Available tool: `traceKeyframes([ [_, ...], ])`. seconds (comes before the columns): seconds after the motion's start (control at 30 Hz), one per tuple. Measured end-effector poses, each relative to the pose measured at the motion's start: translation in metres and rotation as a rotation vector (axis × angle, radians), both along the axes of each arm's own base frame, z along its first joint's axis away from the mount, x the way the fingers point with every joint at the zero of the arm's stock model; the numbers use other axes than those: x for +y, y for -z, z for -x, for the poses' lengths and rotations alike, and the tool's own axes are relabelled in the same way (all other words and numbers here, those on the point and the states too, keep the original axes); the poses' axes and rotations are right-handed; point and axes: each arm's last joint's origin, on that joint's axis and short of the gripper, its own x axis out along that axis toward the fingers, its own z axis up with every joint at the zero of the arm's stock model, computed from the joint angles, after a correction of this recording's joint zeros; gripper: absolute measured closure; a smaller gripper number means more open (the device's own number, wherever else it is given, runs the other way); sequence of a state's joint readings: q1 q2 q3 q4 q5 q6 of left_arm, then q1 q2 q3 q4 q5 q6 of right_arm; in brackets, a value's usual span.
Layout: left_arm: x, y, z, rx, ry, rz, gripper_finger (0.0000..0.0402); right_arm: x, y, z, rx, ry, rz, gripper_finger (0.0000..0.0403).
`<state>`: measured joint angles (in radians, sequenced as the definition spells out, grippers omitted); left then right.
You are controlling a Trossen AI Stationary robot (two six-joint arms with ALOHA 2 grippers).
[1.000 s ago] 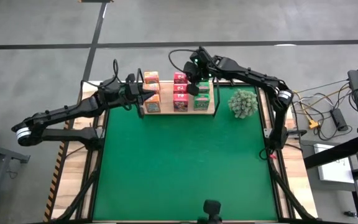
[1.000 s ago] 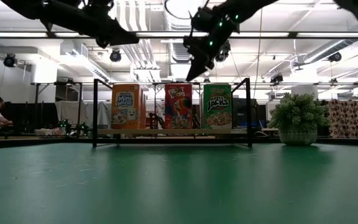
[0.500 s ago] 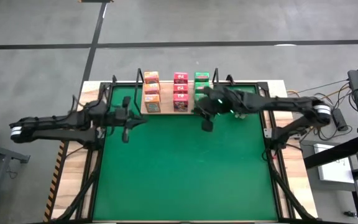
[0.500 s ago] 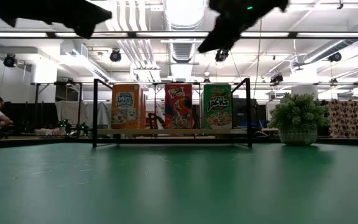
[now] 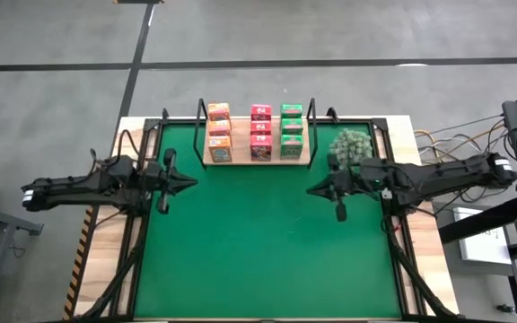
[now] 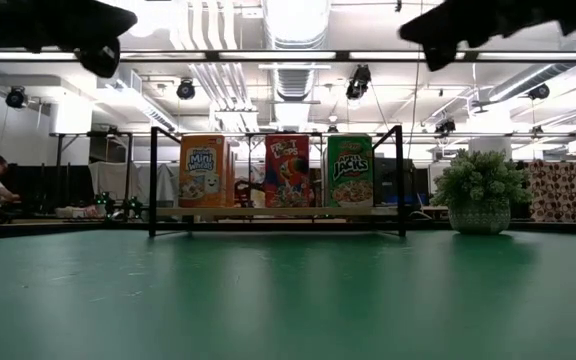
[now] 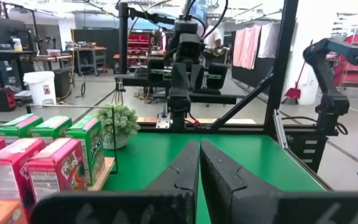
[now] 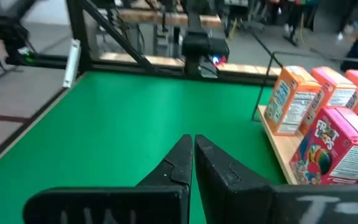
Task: Stack cereal on shelf
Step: Return to Home Position
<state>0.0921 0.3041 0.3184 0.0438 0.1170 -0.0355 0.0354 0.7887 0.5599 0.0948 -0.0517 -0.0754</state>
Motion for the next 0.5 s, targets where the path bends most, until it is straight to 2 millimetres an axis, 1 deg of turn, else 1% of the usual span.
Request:
traceKeyframes([
  [0.2, -0.001, 0.017, 0.009, -0.028, 0.013, -0.003, 0.0402, 0.005, 0.011, 0.032, -0.108, -0.036, 0.005, 0.0394],
  [0.37, -0.003, 0.033, 0.017, -0.070, 0.035, -0.005, 0.0402, 0.003, 0.023, 0.053, -0.172, -0.037, 0.011, 0.0394],
  [0.5, -0.003, 0.043, 0.022, -0.109, 0.037, -0.003, 0.0402, 0.002, 0.030, 0.073, -0.276, -0.036, 0.011, 0.0394],
])
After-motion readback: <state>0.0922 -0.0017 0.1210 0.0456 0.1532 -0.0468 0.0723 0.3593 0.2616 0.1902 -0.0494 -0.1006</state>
